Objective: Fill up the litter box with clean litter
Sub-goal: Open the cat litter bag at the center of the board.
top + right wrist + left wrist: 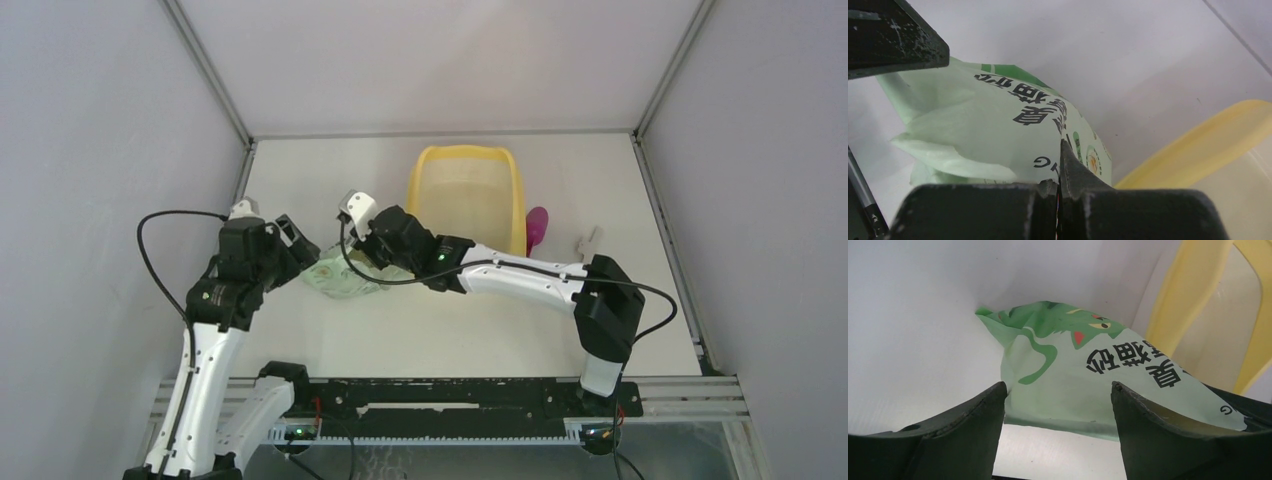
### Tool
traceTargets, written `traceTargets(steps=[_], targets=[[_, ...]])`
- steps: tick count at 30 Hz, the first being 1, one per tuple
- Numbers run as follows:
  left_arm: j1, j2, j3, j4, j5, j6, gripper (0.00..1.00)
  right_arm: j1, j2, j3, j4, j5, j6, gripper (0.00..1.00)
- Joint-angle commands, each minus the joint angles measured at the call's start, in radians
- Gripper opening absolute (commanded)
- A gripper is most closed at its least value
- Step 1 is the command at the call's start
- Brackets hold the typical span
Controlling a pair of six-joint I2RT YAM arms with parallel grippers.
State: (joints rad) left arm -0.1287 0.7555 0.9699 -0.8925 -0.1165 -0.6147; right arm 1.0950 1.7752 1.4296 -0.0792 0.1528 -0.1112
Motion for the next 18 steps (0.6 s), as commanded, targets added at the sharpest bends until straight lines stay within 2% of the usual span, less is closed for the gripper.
traceTargets(steps=[1,5,6,8,10,11,15,16,17,18], targets=[[-0.005,0.03,-0.013,0.009,0.13,-0.081,0.8,0.031,-0.008,0.047,0.048,0.039,-0.037,0.0],[-0.005,0.055,-0.061,0.038,0.169,-0.114,0.77,0.053,-0.006,0.038,0.053,0.073,-0.06,0.0],[-0.005,0.056,-0.07,0.046,0.167,-0.115,0.73,0.06,-0.008,0.035,0.055,0.082,-0.069,0.0],[-0.005,0.059,-0.079,0.056,0.162,-0.118,0.56,0.069,-0.011,0.028,0.058,0.099,-0.085,0.0],[-0.005,0.063,-0.085,0.068,0.17,-0.117,0.3,0.077,-0.017,0.018,0.057,0.104,-0.096,0.0],[-0.005,0.065,-0.086,0.072,0.178,-0.116,0.21,0.079,-0.021,0.013,0.059,0.109,-0.1,0.0],[-0.005,0.078,-0.08,0.071,0.182,-0.104,0.11,0.081,-0.039,-0.007,0.056,0.105,-0.114,0.0],[-0.005,0.078,-0.08,0.072,0.18,-0.101,0.09,0.082,-0.044,-0.009,0.049,0.101,-0.116,0.03],[-0.005,0.078,-0.079,0.072,0.178,-0.097,0.07,0.084,-0.053,-0.009,0.038,0.104,-0.118,0.14],[-0.005,0.075,-0.076,0.066,0.169,-0.093,0.07,0.086,-0.065,-0.009,0.016,0.107,-0.117,0.19]])
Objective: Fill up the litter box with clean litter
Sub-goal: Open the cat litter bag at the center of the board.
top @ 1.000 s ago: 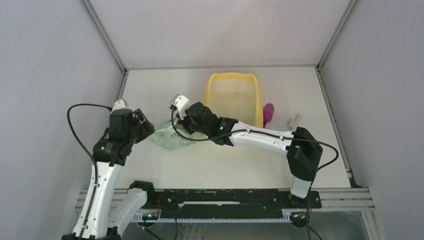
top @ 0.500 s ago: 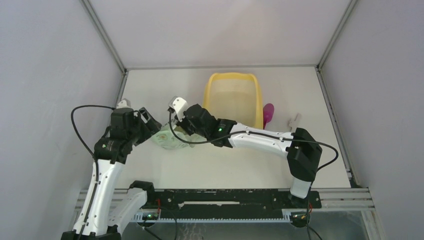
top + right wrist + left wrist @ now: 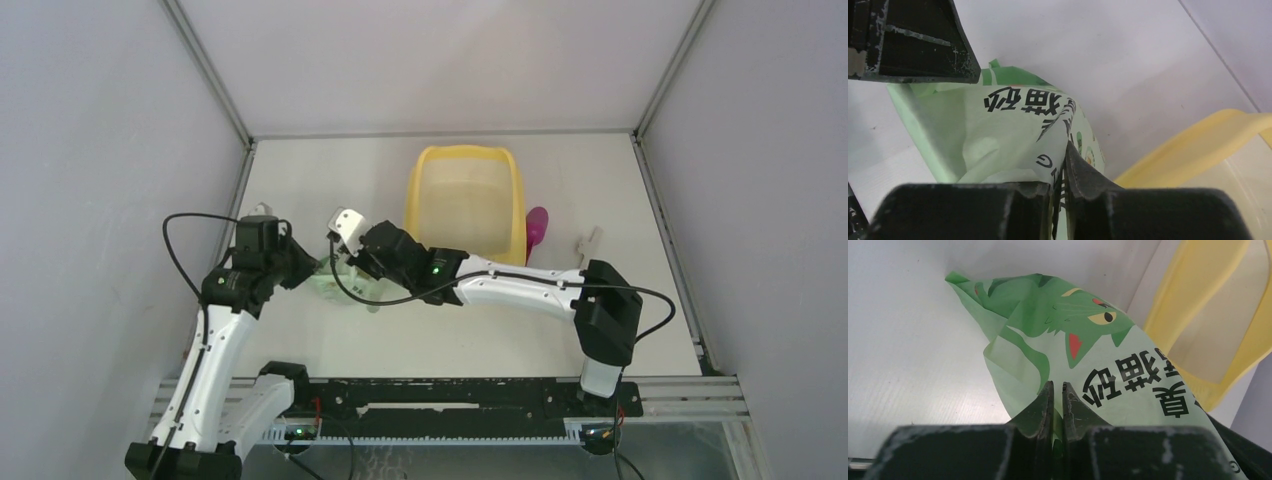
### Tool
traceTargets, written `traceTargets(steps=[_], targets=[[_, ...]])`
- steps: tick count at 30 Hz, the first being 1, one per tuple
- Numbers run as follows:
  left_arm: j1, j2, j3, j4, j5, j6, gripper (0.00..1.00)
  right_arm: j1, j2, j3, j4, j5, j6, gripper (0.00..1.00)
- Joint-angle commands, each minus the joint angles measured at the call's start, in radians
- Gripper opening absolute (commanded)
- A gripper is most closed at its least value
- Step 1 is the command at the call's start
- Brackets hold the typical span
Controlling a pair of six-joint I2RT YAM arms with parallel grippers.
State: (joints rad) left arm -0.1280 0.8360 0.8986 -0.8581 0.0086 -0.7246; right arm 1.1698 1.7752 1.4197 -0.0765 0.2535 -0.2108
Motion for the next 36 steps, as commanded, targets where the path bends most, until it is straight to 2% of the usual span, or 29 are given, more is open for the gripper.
traceTargets(steps=[1,3,5,11,15,16,20,26,36], targets=[[-0.005,-0.008,-0.004,0.028,0.038,0.018,0.07,0.013,-0.082,-0.002,-0.002,0.006,-0.011,0.23],[-0.005,-0.019,0.002,0.018,0.022,0.026,0.06,0.016,-0.135,-0.031,-0.026,0.0,0.001,0.34],[-0.006,-0.03,0.006,0.011,0.015,0.029,0.07,0.015,-0.2,-0.07,-0.043,-0.012,0.018,0.38],[-0.007,-0.076,-0.006,-0.011,0.012,0.037,0.06,0.04,-0.379,-0.147,-0.125,-0.014,0.046,0.41],[-0.011,-0.113,-0.03,-0.027,-0.004,0.042,0.07,0.099,-0.431,-0.186,-0.163,0.002,0.057,0.41],[-0.012,-0.119,-0.035,-0.032,-0.005,0.042,0.07,0.115,-0.435,-0.191,-0.174,0.003,0.059,0.39],[-0.021,-0.133,-0.064,-0.031,-0.006,0.037,0.07,0.174,-0.429,-0.226,-0.178,-0.041,0.082,0.38],[-0.031,-0.122,-0.075,-0.016,-0.036,0.035,0.07,0.189,-0.334,-0.248,-0.152,-0.094,0.083,0.41],[-0.035,-0.13,-0.078,-0.011,-0.043,0.032,0.07,0.15,-0.225,-0.246,-0.087,-0.088,0.105,0.45]])
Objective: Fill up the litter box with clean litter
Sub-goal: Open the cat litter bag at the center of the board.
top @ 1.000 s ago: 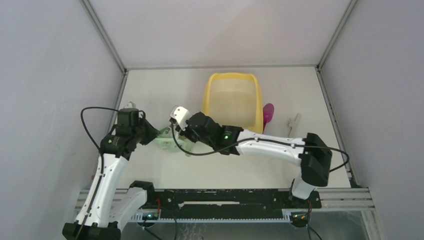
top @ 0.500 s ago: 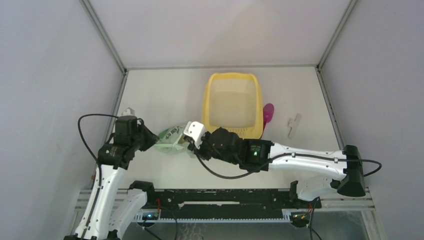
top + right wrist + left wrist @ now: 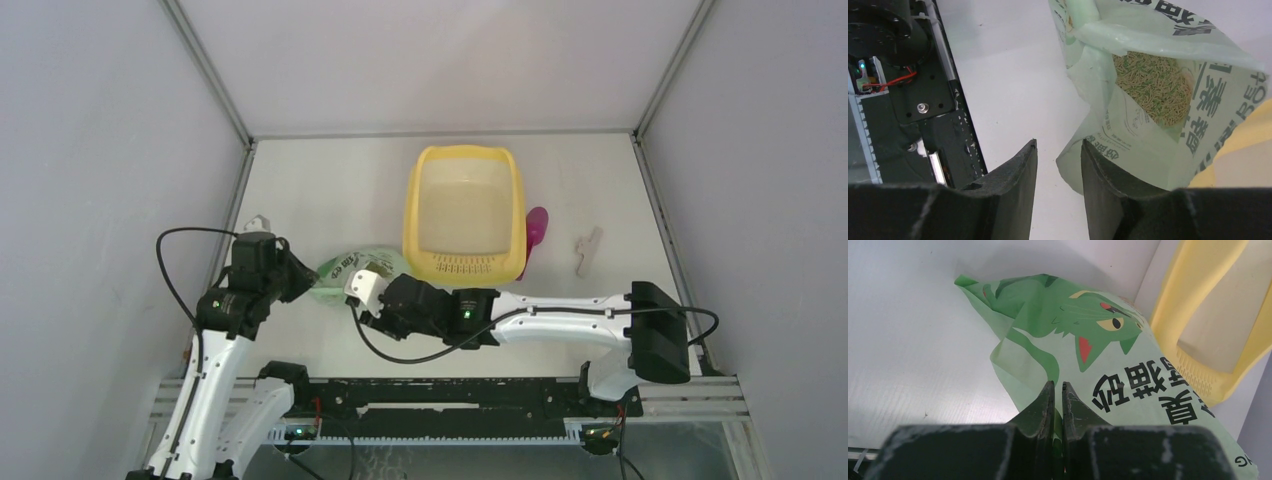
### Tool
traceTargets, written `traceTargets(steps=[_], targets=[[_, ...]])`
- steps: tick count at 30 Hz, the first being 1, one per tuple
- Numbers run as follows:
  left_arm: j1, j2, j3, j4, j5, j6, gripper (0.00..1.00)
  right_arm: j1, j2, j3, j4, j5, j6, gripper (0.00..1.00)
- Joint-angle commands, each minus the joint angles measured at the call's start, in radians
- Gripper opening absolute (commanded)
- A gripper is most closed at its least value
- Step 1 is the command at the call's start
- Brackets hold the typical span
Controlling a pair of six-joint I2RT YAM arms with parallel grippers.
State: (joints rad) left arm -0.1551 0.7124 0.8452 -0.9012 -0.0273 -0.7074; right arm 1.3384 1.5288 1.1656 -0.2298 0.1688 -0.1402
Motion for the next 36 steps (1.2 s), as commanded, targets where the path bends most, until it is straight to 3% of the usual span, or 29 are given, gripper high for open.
traceTargets(steps=[1,8,9,11,14,28,36], targets=[[-0.008,-0.005,-0.026,0.034,-0.006,0.015,0.07,-0.02,0.035,0.008,0.072,-0.005,0.035,0.45],[-0.009,0.004,-0.026,0.044,-0.001,0.019,0.07,-0.027,0.14,0.034,0.096,0.043,0.025,0.41],[-0.009,0.003,-0.026,0.044,-0.004,0.021,0.07,-0.028,0.149,0.037,0.093,0.051,0.022,0.37],[-0.009,0.001,-0.025,0.042,-0.009,0.024,0.07,-0.029,0.148,0.036,0.083,0.031,0.011,0.17],[-0.009,0.002,-0.024,0.035,-0.013,0.029,0.07,-0.018,0.129,0.036,0.055,0.014,-0.002,0.0],[-0.042,-0.052,-0.094,0.012,-0.048,0.008,0.07,0.117,0.094,0.036,-0.108,-0.225,-0.137,0.0],[-0.045,-0.069,-0.082,0.007,-0.081,-0.013,0.08,0.148,0.085,0.036,-0.135,-0.249,-0.13,0.0]])
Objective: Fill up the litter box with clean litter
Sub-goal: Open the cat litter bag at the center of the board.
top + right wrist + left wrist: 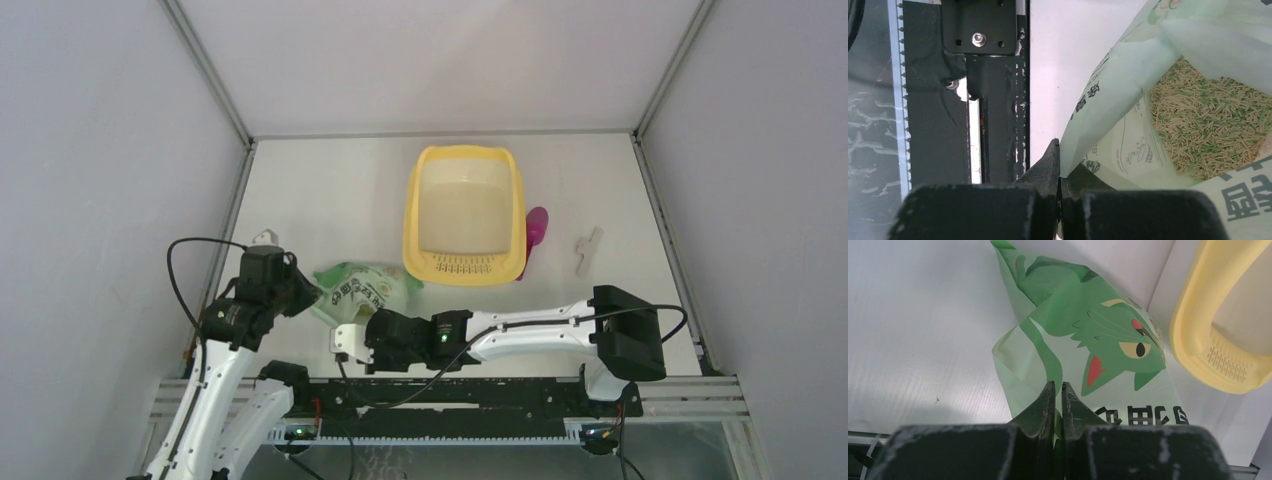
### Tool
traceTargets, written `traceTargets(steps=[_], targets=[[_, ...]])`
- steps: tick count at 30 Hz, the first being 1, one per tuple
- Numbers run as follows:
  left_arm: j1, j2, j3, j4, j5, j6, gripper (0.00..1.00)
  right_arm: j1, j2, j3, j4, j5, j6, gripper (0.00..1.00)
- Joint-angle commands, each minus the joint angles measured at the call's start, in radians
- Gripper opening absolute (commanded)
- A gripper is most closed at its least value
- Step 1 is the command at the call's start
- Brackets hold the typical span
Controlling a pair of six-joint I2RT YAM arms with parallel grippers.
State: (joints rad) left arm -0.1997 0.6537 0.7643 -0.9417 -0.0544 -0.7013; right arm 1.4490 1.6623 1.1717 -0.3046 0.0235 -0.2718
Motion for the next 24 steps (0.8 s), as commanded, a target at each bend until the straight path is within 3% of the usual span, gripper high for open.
traceTargets(steps=[1,2,4,5,15,24], targets=[[0.0,-0.012,-0.001,0.053,-0.053,-0.022,0.08,0.039,-0.054,0.029,-0.064,-0.094,0.003,0.0],[0.0,-0.01,-0.002,0.058,-0.053,-0.023,0.08,0.04,-0.06,0.029,-0.067,-0.08,0.008,0.05],[0.0,-0.002,-0.002,0.061,-0.055,-0.02,0.08,0.039,-0.073,0.03,-0.072,-0.048,0.021,0.27],[-0.001,0.003,-0.003,0.062,-0.058,-0.019,0.08,0.038,-0.084,0.03,-0.079,-0.031,0.032,0.32],[-0.002,0.024,-0.034,0.093,-0.053,-0.009,0.08,-0.079,-0.338,0.03,-0.143,0.108,0.273,0.37],[-0.003,0.034,-0.061,0.152,-0.01,-0.019,0.08,-0.467,-0.573,-0.129,-0.115,0.285,0.543,0.38]])
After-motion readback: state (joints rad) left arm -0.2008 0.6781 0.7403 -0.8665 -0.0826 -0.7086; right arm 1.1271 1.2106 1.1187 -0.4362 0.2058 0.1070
